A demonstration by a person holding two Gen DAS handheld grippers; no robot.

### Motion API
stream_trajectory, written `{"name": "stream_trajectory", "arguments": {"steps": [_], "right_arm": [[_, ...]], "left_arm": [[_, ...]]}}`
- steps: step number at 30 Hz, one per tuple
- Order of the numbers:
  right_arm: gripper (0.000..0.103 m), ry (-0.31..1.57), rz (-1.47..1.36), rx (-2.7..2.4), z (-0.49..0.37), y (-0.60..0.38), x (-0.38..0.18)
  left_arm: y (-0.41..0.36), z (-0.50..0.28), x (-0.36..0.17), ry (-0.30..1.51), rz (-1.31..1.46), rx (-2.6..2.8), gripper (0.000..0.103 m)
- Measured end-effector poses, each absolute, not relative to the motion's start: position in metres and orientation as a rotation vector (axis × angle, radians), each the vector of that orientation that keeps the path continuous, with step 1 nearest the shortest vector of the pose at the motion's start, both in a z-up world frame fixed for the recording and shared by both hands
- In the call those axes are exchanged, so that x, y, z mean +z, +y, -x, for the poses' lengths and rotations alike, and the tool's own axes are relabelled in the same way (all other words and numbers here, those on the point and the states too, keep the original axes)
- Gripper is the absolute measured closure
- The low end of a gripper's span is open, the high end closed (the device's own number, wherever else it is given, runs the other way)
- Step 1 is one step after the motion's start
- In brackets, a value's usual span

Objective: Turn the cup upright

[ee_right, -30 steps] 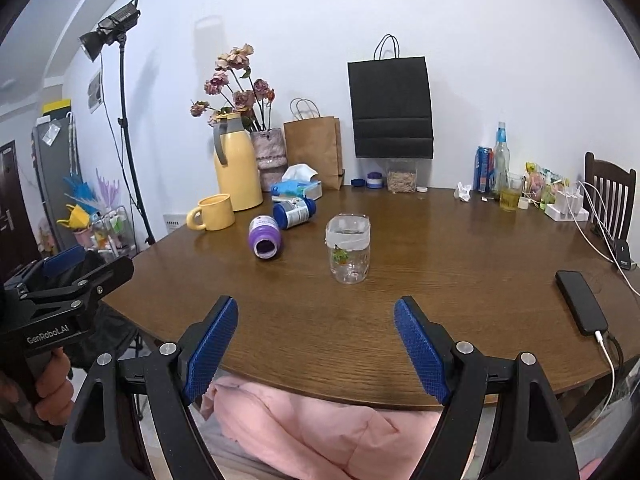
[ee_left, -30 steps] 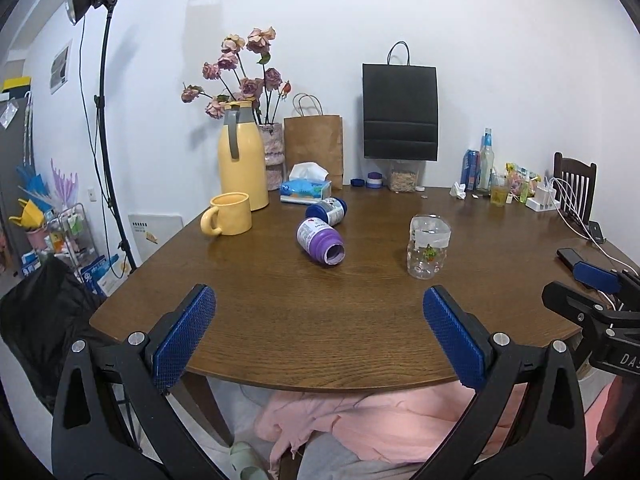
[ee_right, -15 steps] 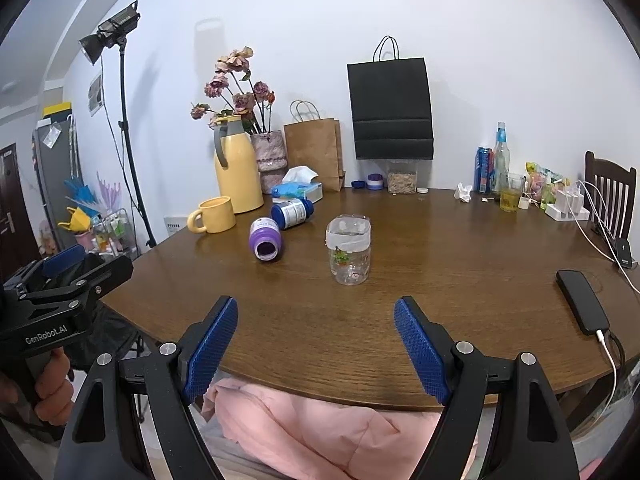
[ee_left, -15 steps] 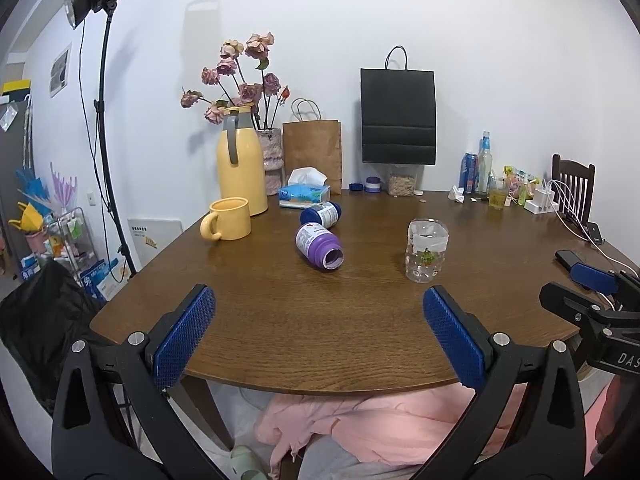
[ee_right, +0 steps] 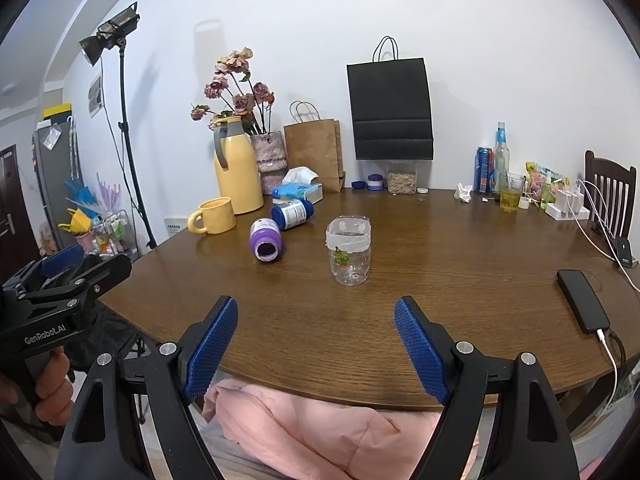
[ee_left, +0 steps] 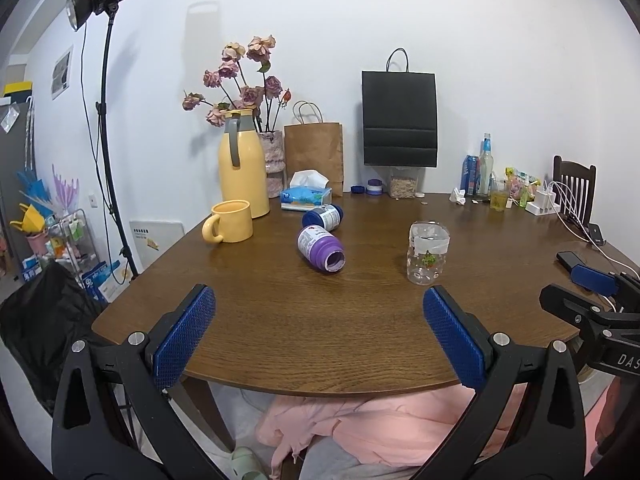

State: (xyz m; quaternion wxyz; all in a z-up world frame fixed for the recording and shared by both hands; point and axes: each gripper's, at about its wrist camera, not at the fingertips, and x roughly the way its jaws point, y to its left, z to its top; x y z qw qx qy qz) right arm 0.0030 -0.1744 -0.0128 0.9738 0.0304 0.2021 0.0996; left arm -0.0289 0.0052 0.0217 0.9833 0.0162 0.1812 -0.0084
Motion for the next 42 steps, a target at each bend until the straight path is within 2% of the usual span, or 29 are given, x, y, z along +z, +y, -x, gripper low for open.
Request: {"name": "stream_trajectory", "arguments": {"steps": [42], "right_arm": [[0.018, 0.413, -0.060, 0.204, -0.0022, -0.1722, -0.0121]], "left_arm": [[0.0077, 0.0276, 0.0271, 0.351, -0.040, -0.018, 0.000]]}}
